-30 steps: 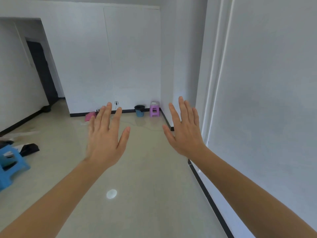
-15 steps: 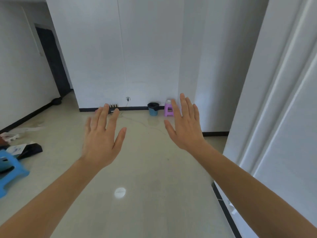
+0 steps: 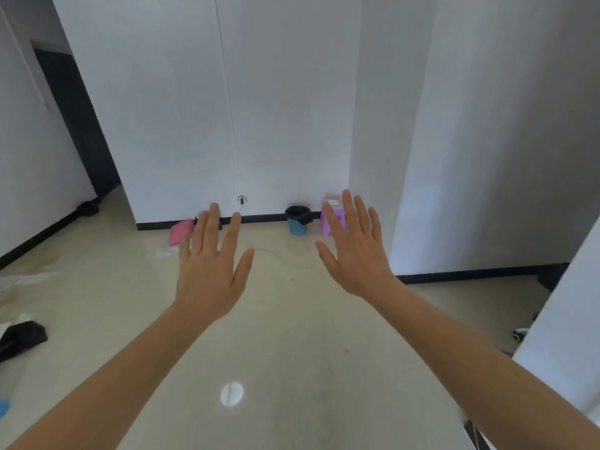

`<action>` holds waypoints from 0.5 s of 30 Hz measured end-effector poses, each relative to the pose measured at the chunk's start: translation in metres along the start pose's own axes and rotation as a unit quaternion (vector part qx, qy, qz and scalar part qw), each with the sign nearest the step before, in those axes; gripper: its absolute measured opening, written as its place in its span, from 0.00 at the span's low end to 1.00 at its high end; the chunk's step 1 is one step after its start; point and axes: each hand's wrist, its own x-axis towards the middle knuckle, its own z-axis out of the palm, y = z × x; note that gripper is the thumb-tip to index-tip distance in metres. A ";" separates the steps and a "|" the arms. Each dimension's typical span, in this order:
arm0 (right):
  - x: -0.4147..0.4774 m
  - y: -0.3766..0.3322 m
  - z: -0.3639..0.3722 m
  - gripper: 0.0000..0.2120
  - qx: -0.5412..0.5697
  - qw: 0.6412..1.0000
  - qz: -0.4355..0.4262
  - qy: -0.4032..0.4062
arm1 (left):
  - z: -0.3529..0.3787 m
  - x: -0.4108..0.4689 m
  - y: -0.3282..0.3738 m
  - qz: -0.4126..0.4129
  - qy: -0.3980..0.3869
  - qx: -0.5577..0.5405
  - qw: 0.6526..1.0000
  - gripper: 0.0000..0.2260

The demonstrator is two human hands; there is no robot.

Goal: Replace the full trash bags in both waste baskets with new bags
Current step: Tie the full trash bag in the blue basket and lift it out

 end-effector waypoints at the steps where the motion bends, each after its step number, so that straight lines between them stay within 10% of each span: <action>1: 0.019 0.010 0.020 0.33 0.002 1.000 0.007 -0.002 | 0.022 0.023 -0.006 0.004 -0.001 -0.006 1.000 0.28; 15: 0.343 0.164 0.322 0.33 0.012 0.996 0.063 -0.064 | 0.338 0.376 -0.087 0.032 -0.064 -0.014 0.997 0.28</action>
